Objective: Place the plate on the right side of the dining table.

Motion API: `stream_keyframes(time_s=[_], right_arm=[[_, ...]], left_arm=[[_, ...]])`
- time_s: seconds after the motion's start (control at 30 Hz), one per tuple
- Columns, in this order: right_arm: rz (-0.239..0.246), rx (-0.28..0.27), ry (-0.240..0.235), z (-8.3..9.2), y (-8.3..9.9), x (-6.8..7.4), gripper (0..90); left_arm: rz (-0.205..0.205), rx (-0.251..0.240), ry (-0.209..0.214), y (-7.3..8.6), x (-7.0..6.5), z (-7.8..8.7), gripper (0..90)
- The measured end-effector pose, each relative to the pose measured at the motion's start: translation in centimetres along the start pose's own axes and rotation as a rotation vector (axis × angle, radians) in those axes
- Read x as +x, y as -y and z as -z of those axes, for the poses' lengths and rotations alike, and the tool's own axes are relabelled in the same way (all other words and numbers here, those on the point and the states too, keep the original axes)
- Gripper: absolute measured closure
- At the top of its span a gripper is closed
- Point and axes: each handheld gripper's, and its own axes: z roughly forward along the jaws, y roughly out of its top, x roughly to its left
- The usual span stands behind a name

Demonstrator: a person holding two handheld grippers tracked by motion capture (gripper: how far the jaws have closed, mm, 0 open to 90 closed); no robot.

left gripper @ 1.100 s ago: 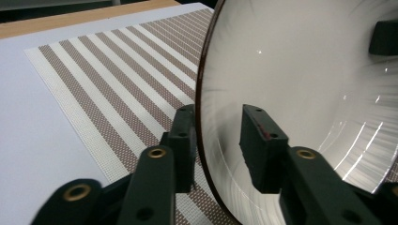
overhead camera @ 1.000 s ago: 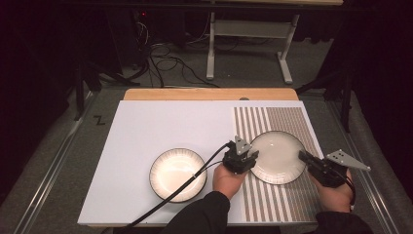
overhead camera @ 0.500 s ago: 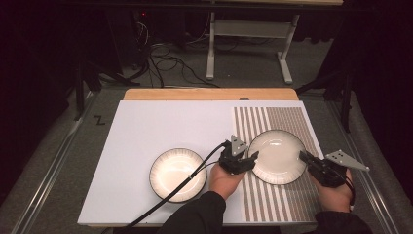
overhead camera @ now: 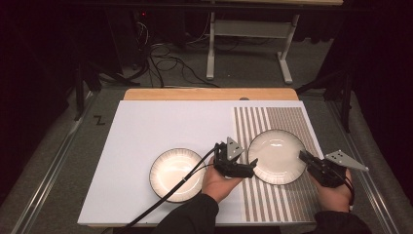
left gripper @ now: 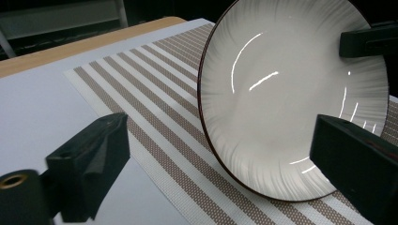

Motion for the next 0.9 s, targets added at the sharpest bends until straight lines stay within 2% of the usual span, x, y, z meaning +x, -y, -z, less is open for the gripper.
stream_keyframes(time_s=[0.07, 0.23, 0.4, 0.53, 0.63, 0.67, 0.8, 0.83, 0.9], right_arm=[[0.001, 0.000, 0.001, 0.0, 0.0, 0.0, 84.6], [-0.001, 0.000, 0.005, 0.0, 0.0, 0.1, 84.5], [0.001, 0.003, 0.008, 0.0, 0.0, 0.1, 84.4], [0.007, 0.003, 0.008, -0.1, 0.0, 0.1, 84.3], [0.004, 0.007, 0.014, -0.3, -0.1, 0.1, 84.3], [0.004, 0.007, 0.014, -0.3, -0.1, 0.1, 84.3], [0.002, 0.010, 0.015, -0.4, -0.1, 0.0, 84.1], [0.000, 0.012, 0.018, -0.4, -0.1, 0.0, 84.0], [0.000, 0.013, 0.019, -0.4, 0.0, 0.0, 83.9]], left_arm=[[0.005, 0.007, 0.006, 0.0, 0.2, 0.4, 0.5], [0.012, -0.002, -0.007, 0.3, 1.1, 1.9, 0.5], [0.025, -0.012, -0.016, 0.6, 2.4, 4.3, 0.5], [0.055, -0.022, -0.032, 0.9, 4.1, 6.5, 0.5], [0.060, -0.028, -0.065, 1.5, 5.5, 8.5, 0.5], [0.060, -0.028, -0.065, 1.5, 5.5, 8.5, 0.5], [0.063, -0.029, -0.097, 2.3, 6.6, 10.3, 0.5], [0.069, -0.031, -0.109, 2.8, 7.1, 11.2, 0.5], [0.070, -0.030, -0.115, 3.1, 7.4, 11.7, 0.5]])
